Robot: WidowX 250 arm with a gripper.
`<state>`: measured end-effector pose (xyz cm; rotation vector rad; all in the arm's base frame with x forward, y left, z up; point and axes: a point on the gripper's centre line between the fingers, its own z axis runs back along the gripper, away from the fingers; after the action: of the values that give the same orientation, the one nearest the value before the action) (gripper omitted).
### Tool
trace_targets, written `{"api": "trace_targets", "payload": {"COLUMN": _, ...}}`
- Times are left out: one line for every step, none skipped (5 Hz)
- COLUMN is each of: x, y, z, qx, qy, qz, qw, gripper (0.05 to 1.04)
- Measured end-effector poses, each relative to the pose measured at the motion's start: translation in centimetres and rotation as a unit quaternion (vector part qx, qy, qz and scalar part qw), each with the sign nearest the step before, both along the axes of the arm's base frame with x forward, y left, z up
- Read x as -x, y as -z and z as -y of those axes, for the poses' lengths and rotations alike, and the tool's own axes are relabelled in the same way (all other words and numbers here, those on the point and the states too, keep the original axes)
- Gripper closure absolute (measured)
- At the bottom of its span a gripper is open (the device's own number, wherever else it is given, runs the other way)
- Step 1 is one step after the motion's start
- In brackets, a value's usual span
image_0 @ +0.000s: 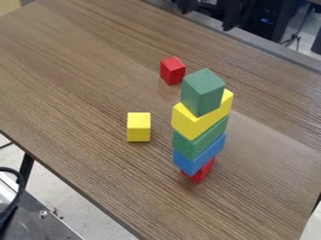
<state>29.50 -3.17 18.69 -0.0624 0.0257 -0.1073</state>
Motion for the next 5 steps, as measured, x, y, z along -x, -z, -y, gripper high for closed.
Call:
{"api": "trace_targets", "payload": {"x": 0.5, "y": 0.3, "z": 0.3, "qx": 0.009, "qy": 0.008, "qz": -0.003, "qw": 0.9999, "gripper": 0.084}}
{"api": "trace_targets", "payload": {"x": 2.2, "y": -0.3, "z": 0.5, "qx": 0.022, "qy": 0.017, "qz": -0.007, "qw": 0.9996, "gripper": 0.084}}
{"api": "trace_targets", "payload": {"x": 4.8, "y": -0.7, "z": 0.6, "qx": 0.032, "qy": 0.019, "qz": -0.02, "qw": 0.9991, "gripper": 0.084}}
{"api": "trace_targets", "payload": {"x": 6.3, "y": -0.9, "z": 0.7, "qx": 0.034, "qy": 0.026, "qz": -0.016, "qw": 0.9989, "gripper": 0.084}}
{"api": "trace_targets", "payload": {"x": 6.5, "y": -0.1, "z": 1.1, "qx": 0.032, "qy": 0.041, "qz": -0.018, "qw": 0.9985, "gripper": 0.084}}
